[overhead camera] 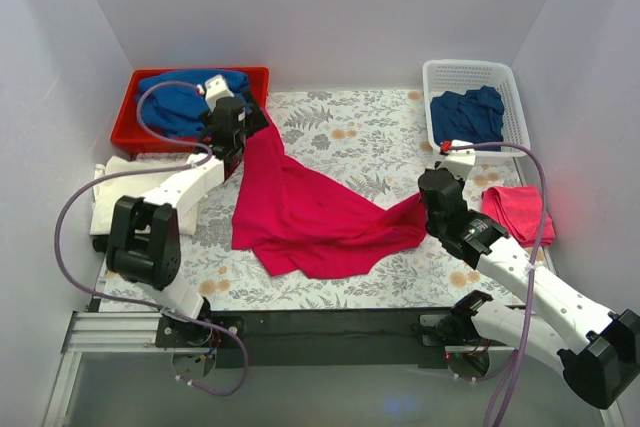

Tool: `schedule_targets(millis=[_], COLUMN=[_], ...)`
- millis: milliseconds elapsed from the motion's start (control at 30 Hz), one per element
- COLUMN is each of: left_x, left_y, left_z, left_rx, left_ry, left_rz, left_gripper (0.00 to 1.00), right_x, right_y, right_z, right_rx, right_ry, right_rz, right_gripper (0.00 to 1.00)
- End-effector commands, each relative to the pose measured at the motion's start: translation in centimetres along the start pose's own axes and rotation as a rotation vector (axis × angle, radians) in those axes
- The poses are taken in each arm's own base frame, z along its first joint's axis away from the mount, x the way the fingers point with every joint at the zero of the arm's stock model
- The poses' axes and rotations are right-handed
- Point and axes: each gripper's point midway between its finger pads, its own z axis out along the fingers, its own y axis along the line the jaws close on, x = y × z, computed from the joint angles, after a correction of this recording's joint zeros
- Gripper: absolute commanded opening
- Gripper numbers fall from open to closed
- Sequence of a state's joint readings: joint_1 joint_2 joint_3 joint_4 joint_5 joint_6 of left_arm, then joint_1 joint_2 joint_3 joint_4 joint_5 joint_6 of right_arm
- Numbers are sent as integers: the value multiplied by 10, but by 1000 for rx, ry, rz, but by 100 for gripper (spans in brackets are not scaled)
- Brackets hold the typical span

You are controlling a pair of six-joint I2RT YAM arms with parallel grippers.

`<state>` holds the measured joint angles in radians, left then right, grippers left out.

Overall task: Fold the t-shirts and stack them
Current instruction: Flatten out the tshirt

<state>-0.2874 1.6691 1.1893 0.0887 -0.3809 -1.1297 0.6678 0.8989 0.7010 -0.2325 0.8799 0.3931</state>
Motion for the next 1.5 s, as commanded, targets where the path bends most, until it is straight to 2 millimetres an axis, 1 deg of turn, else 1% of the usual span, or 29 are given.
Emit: schedule_targets(millis=[0, 33, 67, 100, 133, 200, 233, 267, 333, 400, 433, 567, 600, 633, 667, 733, 767, 867, 1233, 1467], left_x=[51, 74, 79, 73, 86, 95, 87, 101, 101, 116, 121, 147, 153, 155, 158, 161, 164, 168, 191, 203], left_y=[43, 58, 62, 61, 69, 80, 80, 92, 95, 105, 106, 126, 131, 132, 140, 145, 151, 157, 157, 154], left_z=[-46, -57, -66, -78, -88, -104, -116, -126, -140, -151, -155, -172, -175, -178, -182, -187, -192, -197, -204, -209], left_rx=[-118, -155, -154, -135, -145, -173, -155, -186, -165, -194, -198, -283, -299, -308, -346, -378, -407, -443, -452, -436], left_ry=[156, 200, 209, 194, 215, 233, 209, 235, 227, 266, 282, 359, 370, 373, 372, 366, 376, 374, 458, 511], left_rz=[-82, -125, -135, -152, -146, -147, -167, -181, -207, -213, -213, -227, -235, -236, -223, -227, -217, -226, -238, -232], left_gripper=[81, 76, 70, 67, 56, 50, 46, 45, 45, 43, 43, 35, 34, 33, 33, 33, 33, 34, 36, 36], right_x=[2, 3, 4, 5, 6, 8, 10, 12, 16, 18, 19, 23, 22, 23, 25, 27, 28, 32, 33, 38], right_y=[7, 9, 10, 10, 11, 11, 11, 11, 13, 13, 13, 12, 12, 13, 12, 12, 12, 12, 9, 8], right_z=[4, 4, 5, 5, 5, 6, 6, 6, 6, 6, 7, 7, 7, 7, 7, 7, 7, 8, 7, 7], right_rx=[-16, -22, -23, -23, -29, -27, -29, -29, -40, -44, -42, -43, -43, -44, -43, -46, -43, -46, -40, -38], right_ry=[-1, 4, 7, 11, 15, 20, 24, 27, 35, 42, 43, 50, 48, 50, 53, 57, 59, 69, 63, 70], right_rz=[49, 46, 37, 29, 25, 13, 11, 17, 21, 22, 20, 14, 16, 17, 19, 15, 16, 7, 10, 10], right_gripper=[1, 1, 1, 1, 1, 1, 1, 1, 1, 1, 1, 1, 1, 1, 1, 1, 1, 1, 1, 1])
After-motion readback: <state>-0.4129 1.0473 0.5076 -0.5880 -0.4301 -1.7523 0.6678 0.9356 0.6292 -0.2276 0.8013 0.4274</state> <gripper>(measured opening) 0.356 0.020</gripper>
